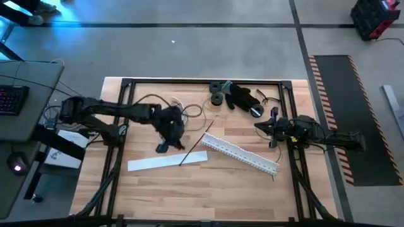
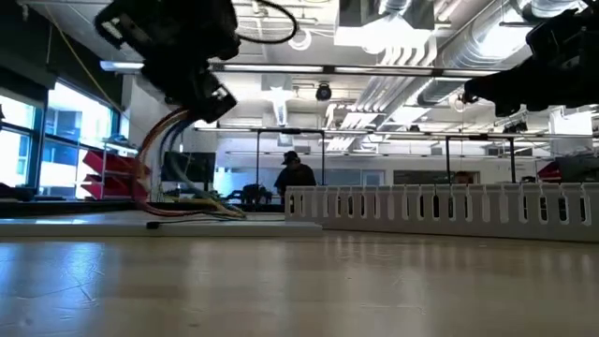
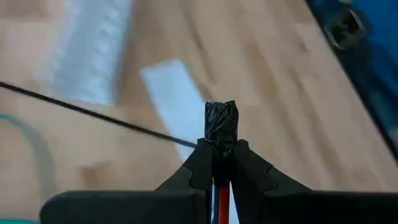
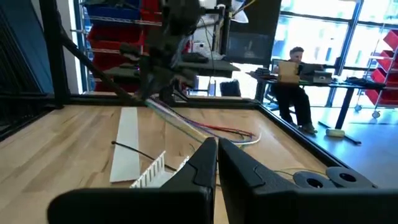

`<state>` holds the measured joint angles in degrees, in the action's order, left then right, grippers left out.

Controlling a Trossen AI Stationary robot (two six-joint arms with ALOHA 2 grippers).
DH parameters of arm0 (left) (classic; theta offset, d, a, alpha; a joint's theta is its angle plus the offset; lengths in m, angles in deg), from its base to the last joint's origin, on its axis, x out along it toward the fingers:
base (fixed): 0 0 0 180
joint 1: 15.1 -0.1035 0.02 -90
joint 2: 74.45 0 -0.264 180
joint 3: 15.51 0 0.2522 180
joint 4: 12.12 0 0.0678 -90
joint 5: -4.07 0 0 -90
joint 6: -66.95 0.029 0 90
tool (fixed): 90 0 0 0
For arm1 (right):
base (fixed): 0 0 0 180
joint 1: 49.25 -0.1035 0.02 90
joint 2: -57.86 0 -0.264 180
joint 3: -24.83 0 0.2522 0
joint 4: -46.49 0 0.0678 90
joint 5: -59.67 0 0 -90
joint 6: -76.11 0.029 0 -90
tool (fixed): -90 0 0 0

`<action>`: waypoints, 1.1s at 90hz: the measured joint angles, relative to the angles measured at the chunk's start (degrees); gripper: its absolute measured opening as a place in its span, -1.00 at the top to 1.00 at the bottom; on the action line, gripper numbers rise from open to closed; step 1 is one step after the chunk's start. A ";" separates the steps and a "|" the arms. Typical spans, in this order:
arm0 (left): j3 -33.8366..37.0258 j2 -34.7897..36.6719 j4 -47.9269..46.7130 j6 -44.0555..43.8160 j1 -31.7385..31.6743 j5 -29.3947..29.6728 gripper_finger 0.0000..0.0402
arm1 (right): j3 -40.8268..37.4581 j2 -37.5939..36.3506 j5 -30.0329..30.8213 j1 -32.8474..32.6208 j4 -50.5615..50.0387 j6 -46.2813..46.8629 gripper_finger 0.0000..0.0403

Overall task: Ziptie cables
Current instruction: Adjust the cable wires, then adjust the white cable duct

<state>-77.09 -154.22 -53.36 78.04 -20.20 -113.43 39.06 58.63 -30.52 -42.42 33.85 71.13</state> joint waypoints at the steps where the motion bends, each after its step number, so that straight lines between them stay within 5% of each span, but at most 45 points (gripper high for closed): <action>1: 0.34 0.00 -0.01 -0.44 0.10 0.19 0.85 | 0.00 0.00 0.00 0.00 0.00 0.00 1.00; 30: 4.52 0.00 -4.83 -2.58 1.19 8.74 0.50 | 0.00 0.00 0.00 0.00 0.00 0.00 1.00; 51: 4.45 0.00 -10.79 -13.04 0.75 9.35 0.09 | -0.02 0.00 0.00 0.00 0.00 0.00 1.00; 72: -3.56 0.00 -26.13 -8.50 -0.95 16.43 -0.07 | 0.00 0.00 0.00 -0.01 0.00 0.00 1.00; 81: -6.38 0.00 -20.45 -2.98 -0.76 18.54 -0.06 | 0.01 0.00 0.00 0.00 0.00 0.00 1.00; 99: -5.94 -4.13 7.27 8.22 -0.58 15.97 0.05 | -0.01 0.00 0.00 -0.01 0.02 0.00 1.00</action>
<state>-83.03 -158.35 -46.10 86.25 -20.78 -97.46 39.05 58.63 -30.52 -42.43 33.87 71.13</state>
